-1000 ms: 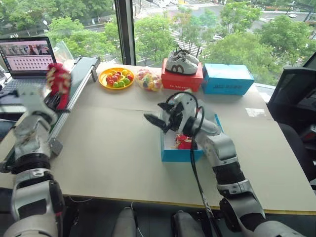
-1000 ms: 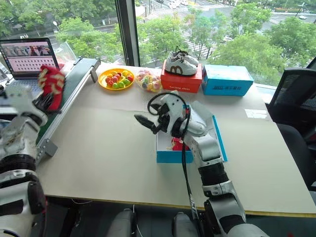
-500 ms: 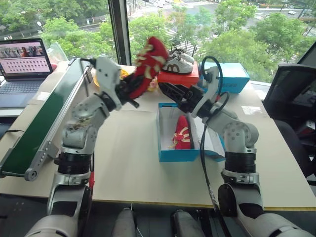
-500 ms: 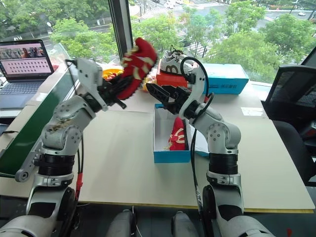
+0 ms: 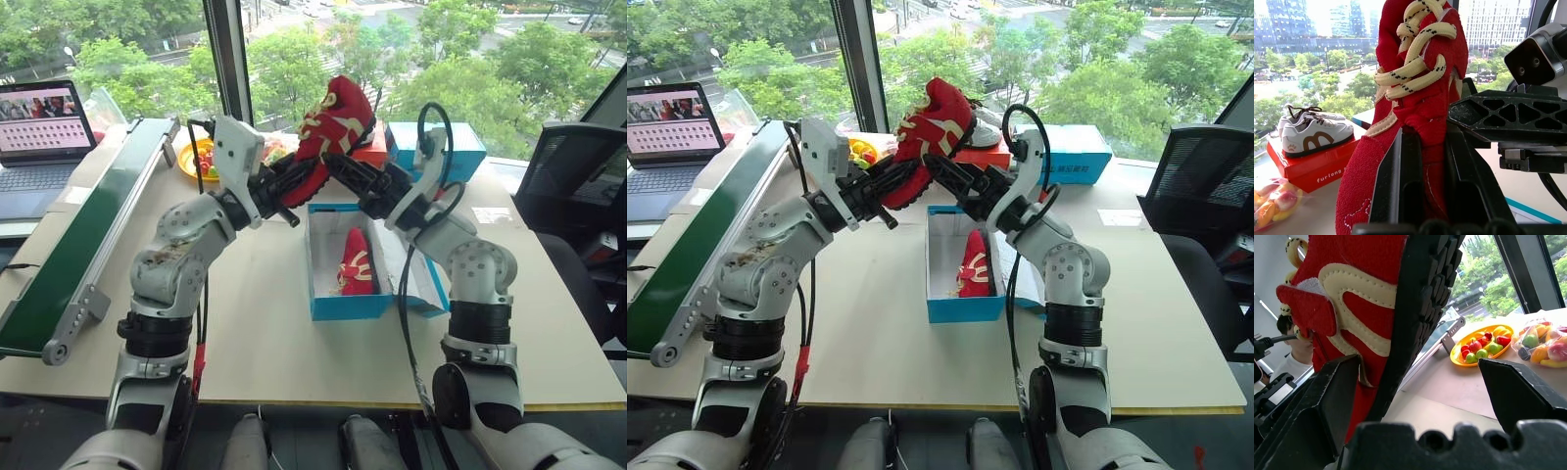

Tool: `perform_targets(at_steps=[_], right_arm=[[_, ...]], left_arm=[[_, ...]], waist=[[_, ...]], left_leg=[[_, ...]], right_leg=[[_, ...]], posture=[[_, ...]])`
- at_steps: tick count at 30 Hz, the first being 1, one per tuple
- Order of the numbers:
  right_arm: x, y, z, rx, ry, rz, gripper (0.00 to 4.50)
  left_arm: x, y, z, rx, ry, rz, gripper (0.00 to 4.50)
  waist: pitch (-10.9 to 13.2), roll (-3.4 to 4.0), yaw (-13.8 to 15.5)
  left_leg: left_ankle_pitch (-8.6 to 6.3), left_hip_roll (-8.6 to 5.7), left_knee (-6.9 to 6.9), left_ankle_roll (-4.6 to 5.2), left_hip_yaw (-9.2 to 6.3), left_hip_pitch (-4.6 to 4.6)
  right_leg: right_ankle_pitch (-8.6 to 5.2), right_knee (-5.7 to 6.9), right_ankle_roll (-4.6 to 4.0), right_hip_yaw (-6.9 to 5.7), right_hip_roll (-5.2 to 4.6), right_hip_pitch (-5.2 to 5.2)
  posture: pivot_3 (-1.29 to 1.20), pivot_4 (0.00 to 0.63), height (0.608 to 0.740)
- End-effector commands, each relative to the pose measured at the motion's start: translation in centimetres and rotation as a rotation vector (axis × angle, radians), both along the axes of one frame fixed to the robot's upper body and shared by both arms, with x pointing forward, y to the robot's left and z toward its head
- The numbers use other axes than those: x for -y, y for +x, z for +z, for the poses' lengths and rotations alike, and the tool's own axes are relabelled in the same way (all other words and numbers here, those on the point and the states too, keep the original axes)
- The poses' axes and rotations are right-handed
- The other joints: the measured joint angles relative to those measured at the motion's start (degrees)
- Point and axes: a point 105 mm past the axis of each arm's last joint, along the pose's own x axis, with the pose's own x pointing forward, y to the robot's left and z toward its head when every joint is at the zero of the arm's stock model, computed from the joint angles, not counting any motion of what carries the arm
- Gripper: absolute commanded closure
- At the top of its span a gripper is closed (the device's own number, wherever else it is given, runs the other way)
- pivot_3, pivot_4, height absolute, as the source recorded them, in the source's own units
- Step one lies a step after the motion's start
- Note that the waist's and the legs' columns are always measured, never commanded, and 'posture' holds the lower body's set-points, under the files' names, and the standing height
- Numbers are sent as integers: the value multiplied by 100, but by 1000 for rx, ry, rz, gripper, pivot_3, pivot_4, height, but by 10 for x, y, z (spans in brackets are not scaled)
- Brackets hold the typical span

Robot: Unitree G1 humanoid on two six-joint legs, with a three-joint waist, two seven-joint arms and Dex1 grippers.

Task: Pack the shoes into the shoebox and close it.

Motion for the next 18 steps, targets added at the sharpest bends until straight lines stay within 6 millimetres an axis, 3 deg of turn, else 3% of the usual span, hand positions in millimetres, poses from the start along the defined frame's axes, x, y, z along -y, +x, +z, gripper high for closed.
perform_targets(at_steps=[1,5,7,12,16,18], right_arm=[[11,-4,32,89,58,-55,2409],[13,1,37,96,26,-111,3755],[16,3,42,105,13,-148,4146],[22,7,53,124,-34,-194,4268],[23,9,48,114,-142,-207,4268],[21,14,26,63,-325,-224,4268]], left_arm=[[14,-14,9,38,-7,-74,3898],[5,-12,10,31,-28,-52,2329],[-4,-9,12,31,-30,-32,1701],[-36,-2,4,22,72,37,20],[-57,0,-14,-12,228,76,20],[-75,-4,-28,-38,347,80,20]], waist=[[0,0,0],[1,1,0],[1,1,-6],[2,3,-37],[2,3,-23],[3,6,-31]], left_leg=[[0,0,0,0,-1,0],[0,-1,0,0,-1,0],[0,0,-1,0,-1,0],[0,0,-6,0,-1,0],[-1,0,-9,1,-1,0],[-1,0,-10,1,-1,0]], right_leg=[[0,0,0,0,0,0],[0,0,0,0,0,0],[0,0,0,0,0,-2],[-1,-2,-2,1,0,-5],[-5,-3,-3,0,0,-5],[-6,-6,-4,0,-1,-6]], posture=[[0,150,740],[0,150,740],[0,150,740],[0,150,740],[0,150,740],[0,150,740]])
